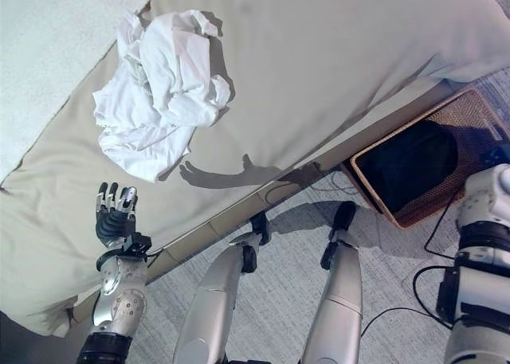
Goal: Pick up clothes into the bucket
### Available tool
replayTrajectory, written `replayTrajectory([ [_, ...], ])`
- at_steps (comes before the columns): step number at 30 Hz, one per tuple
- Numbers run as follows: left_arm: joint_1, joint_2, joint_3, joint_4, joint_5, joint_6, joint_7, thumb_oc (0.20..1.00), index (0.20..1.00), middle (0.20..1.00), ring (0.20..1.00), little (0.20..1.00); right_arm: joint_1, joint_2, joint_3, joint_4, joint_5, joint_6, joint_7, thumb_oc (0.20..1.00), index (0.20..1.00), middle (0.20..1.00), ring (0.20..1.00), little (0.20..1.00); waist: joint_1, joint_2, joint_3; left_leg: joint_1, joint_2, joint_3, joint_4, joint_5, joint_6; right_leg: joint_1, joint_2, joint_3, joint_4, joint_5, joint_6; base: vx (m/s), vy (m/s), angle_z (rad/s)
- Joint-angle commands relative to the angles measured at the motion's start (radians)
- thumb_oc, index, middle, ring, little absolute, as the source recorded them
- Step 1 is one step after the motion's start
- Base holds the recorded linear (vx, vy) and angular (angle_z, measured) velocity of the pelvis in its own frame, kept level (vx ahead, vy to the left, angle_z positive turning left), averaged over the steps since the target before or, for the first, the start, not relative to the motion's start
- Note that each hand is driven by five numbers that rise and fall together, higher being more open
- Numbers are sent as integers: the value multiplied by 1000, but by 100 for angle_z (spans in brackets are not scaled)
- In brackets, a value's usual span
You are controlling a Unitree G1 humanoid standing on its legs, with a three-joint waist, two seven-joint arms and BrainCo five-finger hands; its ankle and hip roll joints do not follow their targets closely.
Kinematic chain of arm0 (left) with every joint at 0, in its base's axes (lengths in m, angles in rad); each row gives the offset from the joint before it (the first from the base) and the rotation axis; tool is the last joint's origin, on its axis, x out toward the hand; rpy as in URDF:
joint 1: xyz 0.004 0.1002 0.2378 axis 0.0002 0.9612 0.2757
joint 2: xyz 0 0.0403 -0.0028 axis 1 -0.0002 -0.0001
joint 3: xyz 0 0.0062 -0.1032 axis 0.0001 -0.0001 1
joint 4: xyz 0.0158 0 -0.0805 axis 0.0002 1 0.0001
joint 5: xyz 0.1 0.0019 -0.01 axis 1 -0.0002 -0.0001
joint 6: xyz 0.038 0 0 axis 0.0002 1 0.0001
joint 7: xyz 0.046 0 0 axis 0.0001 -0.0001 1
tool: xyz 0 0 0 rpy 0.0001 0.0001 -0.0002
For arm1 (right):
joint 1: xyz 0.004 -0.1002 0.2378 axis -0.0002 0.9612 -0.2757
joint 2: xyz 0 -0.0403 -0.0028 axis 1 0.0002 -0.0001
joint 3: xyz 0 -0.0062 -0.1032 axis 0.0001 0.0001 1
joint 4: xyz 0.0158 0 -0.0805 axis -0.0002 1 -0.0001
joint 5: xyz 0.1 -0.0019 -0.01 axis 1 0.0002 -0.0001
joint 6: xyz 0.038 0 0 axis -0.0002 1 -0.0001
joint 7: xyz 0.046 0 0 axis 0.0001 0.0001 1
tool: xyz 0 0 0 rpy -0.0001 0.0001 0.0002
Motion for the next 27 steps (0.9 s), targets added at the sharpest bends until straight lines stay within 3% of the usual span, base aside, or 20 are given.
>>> replayTrajectory([
  [1,14,22,66,-33,23,-59,7,1000,1000,1000,1000,1000,104,36,90,-78,-160,-17,24,1000,1000,1000,1000,1000,-19,0,-55,4,24,-83,-45,11,-67,86,-33,16,-65,15,95,0,0,0],
  [4,0,21,87,-8,70,-54,22,1000,1000,1000,1000,1000,232,143,124,-224,-299,17,59,1000,1000,1000,1000,1000,-34,-15,-49,31,26,-90,-54,16,-67,127,-33,-2,-86,27,97,12,-10,1],
  [9,-24,34,97,61,217,-27,71,1000,1000,1000,1000,1000,359,262,215,-261,-431,42,129,1000,1000,1000,1000,1000,-49,-50,-55,110,33,-102,-101,31,-77,239,-30,-39,-172,67,108,46,-25,3],
  [14,-60,89,87,113,421,18,148,1000,1000,1000,1000,1000,436,359,282,-234,-401,31,185,1000,1000,1000,1000,1000,-61,-89,-63,215,40,-103,-192,92,-86,369,-23,-87,-288,141,115,12,-5,-1],
  [17,-108,135,84,180,597,86,252,1000,1000,1000,1000,1000,477,406,343,-216,-375,22,215,1000,1000,1000,1000,1000,-69,-116,-60,270,49,-106,-224,106,-95,431,-13,-108,-328,156,119,46,-5,-1],
  [20,-186,199,67,296,749,167,335,1000,1000,1000,1000,1000,495,423,405,-229,-353,16,241,1000,1000,1000,1000,1000,-78,-144,-45,274,59,-108,-190,95,-93,445,-10,-108,-319,150,116,-5,23,1],
  [24,-263,231,55,384,756,190,390,1000,1000,1000,1000,1000,502,410,467,-290,-350,10,264,1000,1000,1000,1000,1000,-83,-164,-25,243,75,-119,-96,35,-92,421,-3,-89,-267,107,115,1,32,0],
  [27,-328,284,82,478,738,213,436,1000,1000,1000,1000,1000,497,367,491,-410,-333,-10,281,1000,1000,1000,1000,1000,-88,-186,14,101,93,-123,113,-41,-78,294,6,-55,-92,35,92,-119,95,-8],
])
